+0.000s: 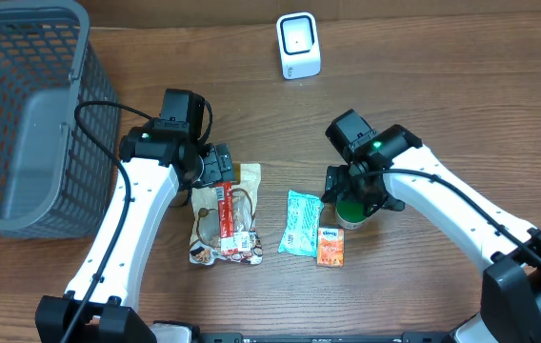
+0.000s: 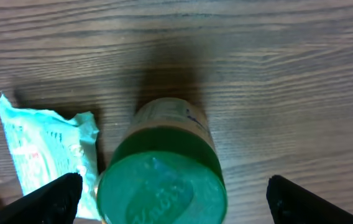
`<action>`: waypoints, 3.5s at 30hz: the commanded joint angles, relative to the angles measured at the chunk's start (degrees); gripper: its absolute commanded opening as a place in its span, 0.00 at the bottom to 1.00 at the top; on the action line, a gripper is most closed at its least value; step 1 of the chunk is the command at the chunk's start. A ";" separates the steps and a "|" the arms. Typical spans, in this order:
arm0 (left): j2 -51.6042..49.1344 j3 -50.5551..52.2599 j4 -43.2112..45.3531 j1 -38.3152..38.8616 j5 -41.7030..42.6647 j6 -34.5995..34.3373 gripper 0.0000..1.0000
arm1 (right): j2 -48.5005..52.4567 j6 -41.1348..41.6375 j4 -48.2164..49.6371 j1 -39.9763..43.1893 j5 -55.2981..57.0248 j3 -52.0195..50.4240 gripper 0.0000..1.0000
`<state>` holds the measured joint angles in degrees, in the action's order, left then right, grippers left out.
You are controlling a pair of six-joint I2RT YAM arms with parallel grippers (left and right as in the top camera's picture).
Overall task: Scan the item barcode
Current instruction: 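Reach the right gripper to the green-lidded jar and grasp it, then lift the jar with the right gripper and turn it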
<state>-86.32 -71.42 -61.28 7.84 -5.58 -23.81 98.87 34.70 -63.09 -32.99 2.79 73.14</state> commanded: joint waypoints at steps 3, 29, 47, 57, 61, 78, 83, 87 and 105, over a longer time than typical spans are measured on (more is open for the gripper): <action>-0.15 -0.96 0.04 0.07 0.28 -0.61 1.00 | -0.04 -0.39 4.66 -0.17 -1.60 -4.50 0.98; -0.15 -0.96 0.04 0.07 0.28 -0.61 1.00 | -0.07 -0.72 11.32 1.25 2.05 -10.78 0.66; -0.15 -0.96 0.04 0.07 0.28 -0.61 1.00 | -0.04 -2.14 12.28 1.84 0.13 -12.28 0.73; -0.15 -0.96 0.04 0.07 0.28 -0.61 1.00 | -0.04 -2.14 14.01 1.84 0.13 -14.01 0.72; -0.15 -0.96 0.04 0.07 0.28 -0.61 1.00 | -0.04 -2.14 14.01 1.84 0.15 -14.01 0.72; -0.15 -0.96 0.04 0.07 0.28 -0.61 1.00 | -0.07 -1.97 15.76 1.95 0.13 -15.61 0.54; -0.15 -0.96 0.04 0.07 0.28 -0.61 1.00 | -0.61 -1.70 8.90 3.58 -1.20 -10.16 0.37; -0.15 -0.96 0.04 0.07 0.28 -0.61 1.00 | -1.70 -1.70 4.13 6.58 -8.46 -5.14 0.26; -0.15 -0.96 0.04 0.07 0.28 -0.61 1.00 | -2.38 15.63 -2.12 15.76 -42.60 -3.32 0.07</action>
<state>-86.32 -71.42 -61.28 7.84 -5.56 -23.81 98.19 42.63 -65.34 -17.37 -35.09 68.77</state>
